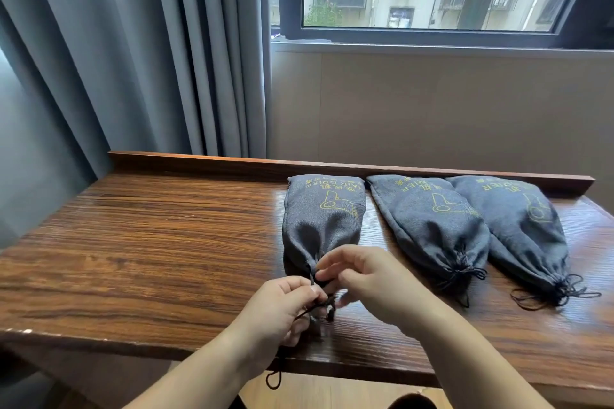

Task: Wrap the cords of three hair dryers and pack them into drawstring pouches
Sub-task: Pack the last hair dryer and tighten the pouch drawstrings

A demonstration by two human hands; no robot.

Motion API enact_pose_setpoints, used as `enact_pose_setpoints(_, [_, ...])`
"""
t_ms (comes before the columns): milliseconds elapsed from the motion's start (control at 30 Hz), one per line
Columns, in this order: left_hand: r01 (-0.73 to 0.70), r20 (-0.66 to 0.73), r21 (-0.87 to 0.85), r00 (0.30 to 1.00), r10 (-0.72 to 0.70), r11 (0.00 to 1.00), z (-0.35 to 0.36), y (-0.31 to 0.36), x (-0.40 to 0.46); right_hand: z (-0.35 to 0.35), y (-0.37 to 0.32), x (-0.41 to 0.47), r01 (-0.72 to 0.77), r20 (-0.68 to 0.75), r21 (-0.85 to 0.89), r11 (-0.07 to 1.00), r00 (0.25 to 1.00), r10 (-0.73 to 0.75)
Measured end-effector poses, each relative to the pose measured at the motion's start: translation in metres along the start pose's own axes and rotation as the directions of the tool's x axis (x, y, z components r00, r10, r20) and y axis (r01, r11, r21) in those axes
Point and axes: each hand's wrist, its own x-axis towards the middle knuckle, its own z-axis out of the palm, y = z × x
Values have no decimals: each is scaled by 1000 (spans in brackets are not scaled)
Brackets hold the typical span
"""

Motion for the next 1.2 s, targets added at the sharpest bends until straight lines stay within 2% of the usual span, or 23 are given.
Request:
enact_pose_setpoints(33, [10, 5, -24, 1000, -10, 1000, 0, 0, 0, -1, 1, -1, 39, 31, -104, 994, 999, -36])
enact_pose_setpoints(100, [27, 13, -71, 1000, -26, 997, -1, 1, 1, -4, 1, -3, 157, -17, -319, 935, 985, -171])
enact_pose_setpoints(167, [37, 12, -103, 999, -36, 994, -1, 3, 1, -11, 4, -2, 214, -175, -443, 871, 932, -318])
enact_pose_setpoints(233, [36, 15, -135, 999, -35, 990, -2, 6, 3, -16, 11, 0, 144, -311, -476, 868, 895, -319])
enact_pose_setpoints(300, [28, 22, -169, 999, -25, 985, -3, 9, 4, -14, 20, 0, 59, -283, -392, 918, 942, -181])
enact_pose_setpoints(367, [18, 30, -194, 999, -13, 981, -2, 12, 7, -4, 28, -3, 43, -141, -185, 982, 988, -70])
enact_pose_setpoints(433, [6, 37, -194, 999, 2, 981, 0, 13, 8, 8, 33, -6, 44, -26, 31, 999, 999, -43])
enact_pose_setpoints(500, [-14, 29, -160, 999, 18, 987, -1, 13, 9, 18, 40, -4, 77, -19, 122, 990, 997, -75])
enact_pose_setpoints(600, [-62, -16, -20, 998, 62, 998, -3, 12, 8, 19, 45, -3, 135, -113, 151, 979, 986, -119])
enact_pose_setpoints(633, [-76, -27, 34, 997, 77, 997, -5, 12, 7, 17, 44, -4, 158, -147, 80, 984, 978, -145])
enact_pose_setpoints(700, [-125, -41, 167, 990, 134, 978, -10, 12, 7, 8, 46, -6, 183, -187, -241, 953, 955, -230])
enact_pose_setpoints(767, [-217, -72, 417, 960, 270, 882, -19, 12, 8, -4, 47, -10, 181, -173, -586, 790, 924, -340])
enact_pose_setpoints(800, [-252, -71, 546, 936, 344, 799, -25, 12, 8, -10, 47, -11, 178, -149, -675, 716, 918, -369])
enact_pose_setpoints(867, [-288, -28, 663, 913, 406, 692, -34, 13, 9, -23, 48, -11, 172, -121, -742, 648, 916, -382])
enact_pose_setpoints(1000, [-294, 22, 786, 892, 452, 543, -46, 14, 16, -46, 56, -4, 149, -158, -775, 614, 895, -418])
enact_pose_setpoints(1133, [-306, 36, 806, 879, 475, 506, -54, 14, 20, -57, 70, -2, 101, -179, -797, 595, 902, -394])
enact_pose_setpoints(1200, [-302, 49, 841, 868, 493, 448, -55, 13, 22, -58, 72, -1, 79, -185, -826, 558, 897, -400])
